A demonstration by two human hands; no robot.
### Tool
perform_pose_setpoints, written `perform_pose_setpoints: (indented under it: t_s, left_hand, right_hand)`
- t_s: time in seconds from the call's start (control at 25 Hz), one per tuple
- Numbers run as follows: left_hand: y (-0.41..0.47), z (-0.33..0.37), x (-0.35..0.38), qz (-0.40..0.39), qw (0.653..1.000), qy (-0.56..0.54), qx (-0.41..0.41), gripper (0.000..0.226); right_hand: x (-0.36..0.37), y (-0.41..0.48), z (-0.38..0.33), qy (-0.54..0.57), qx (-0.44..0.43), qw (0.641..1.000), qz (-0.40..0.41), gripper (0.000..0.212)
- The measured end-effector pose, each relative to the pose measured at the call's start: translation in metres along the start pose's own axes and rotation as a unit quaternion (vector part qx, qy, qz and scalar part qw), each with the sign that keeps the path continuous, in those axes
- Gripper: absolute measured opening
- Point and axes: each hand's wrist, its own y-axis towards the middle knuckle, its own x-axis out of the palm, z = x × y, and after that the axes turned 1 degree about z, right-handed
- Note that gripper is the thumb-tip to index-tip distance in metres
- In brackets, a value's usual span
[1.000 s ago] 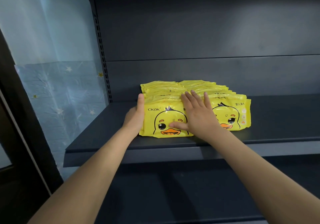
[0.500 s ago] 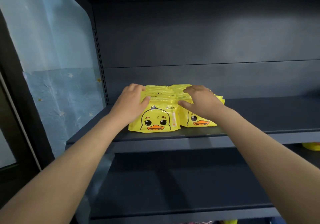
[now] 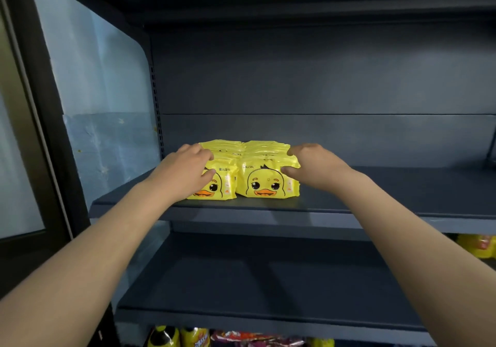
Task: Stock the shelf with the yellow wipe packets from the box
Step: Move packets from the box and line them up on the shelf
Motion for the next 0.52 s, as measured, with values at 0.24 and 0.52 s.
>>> perform_pose_setpoints:
  t_s: [0.24, 0.52]
  left_hand:
    - [-0.049, 0.085, -0.014, -0.033, 0.999, -0.015, -0.006, 0.041]
    - [-0.112, 0.186, -0.020, -0.028, 0.997, -0.073, 0.015, 0.040]
  right_hand:
    - [-0.015, -0.075, 0.034, 0.030, 0.003, 0.999, -0.018, 0.047]
    - [-0.028, -0.184, 0.083, 0.041, 0.023, 0.998, -0.037, 0.049]
